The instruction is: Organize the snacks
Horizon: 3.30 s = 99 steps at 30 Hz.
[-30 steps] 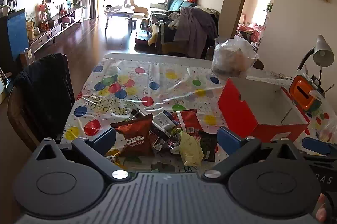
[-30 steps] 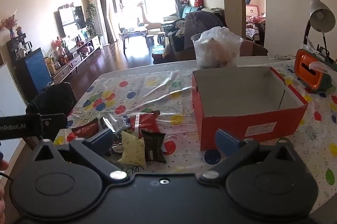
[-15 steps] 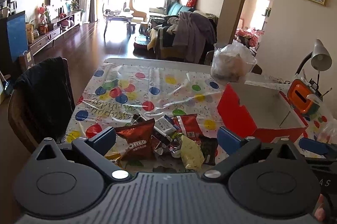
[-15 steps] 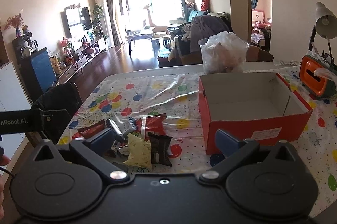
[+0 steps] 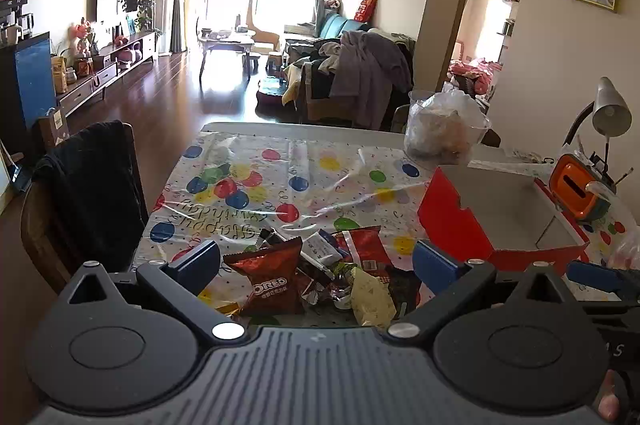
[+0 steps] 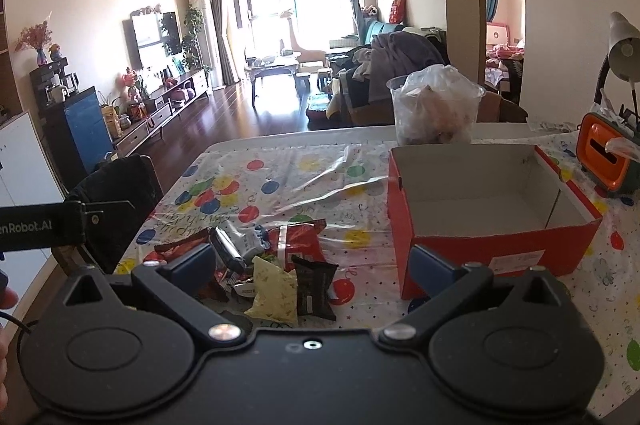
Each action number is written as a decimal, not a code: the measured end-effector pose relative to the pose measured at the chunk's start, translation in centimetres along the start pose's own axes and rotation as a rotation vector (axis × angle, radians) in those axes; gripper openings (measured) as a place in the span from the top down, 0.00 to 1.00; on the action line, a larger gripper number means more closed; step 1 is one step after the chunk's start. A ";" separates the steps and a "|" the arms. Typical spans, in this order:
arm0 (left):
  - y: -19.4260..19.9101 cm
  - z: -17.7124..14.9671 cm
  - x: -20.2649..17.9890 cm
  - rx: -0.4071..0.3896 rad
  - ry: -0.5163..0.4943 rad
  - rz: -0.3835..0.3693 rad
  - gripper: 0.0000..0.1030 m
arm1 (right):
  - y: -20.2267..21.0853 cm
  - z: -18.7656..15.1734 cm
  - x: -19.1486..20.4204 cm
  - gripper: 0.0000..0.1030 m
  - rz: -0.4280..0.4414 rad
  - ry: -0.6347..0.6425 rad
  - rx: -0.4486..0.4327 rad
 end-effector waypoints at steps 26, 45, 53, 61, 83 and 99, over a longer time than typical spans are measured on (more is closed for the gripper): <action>-0.2 -0.7 0.4 0.020 -0.024 0.036 0.00 | -0.1 1.4 1.0 0.00 -0.006 0.025 -0.065; -3.5 -1.6 3.0 0.114 -0.029 0.060 0.00 | -4.6 -0.3 0.7 0.03 0.030 -0.018 0.098; -6.5 -3.2 4.2 0.159 -0.102 0.067 0.00 | -8.3 -1.9 0.9 0.12 0.071 0.035 0.221; -10.6 -5.3 5.3 0.317 -0.053 0.073 0.01 | -11.7 -3.5 1.5 0.24 0.104 0.059 0.330; -17.4 -4.8 7.0 0.494 0.072 0.094 0.27 | -17.1 -7.9 11.0 0.57 0.444 0.724 0.465; -19.3 -5.8 7.7 0.543 0.070 0.124 0.52 | -19.3 -8.5 10.6 0.91 0.536 0.682 0.581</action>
Point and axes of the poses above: each gripper's, at about its wrist camera, not at the fingertips, and y roughly against the way its jaws point, x to its left, z to its top, the point moved 1 cm from there along -y, roughly the way its jaws point, and after that the axes turned 10 degrees about z, right-handed, at the moved point
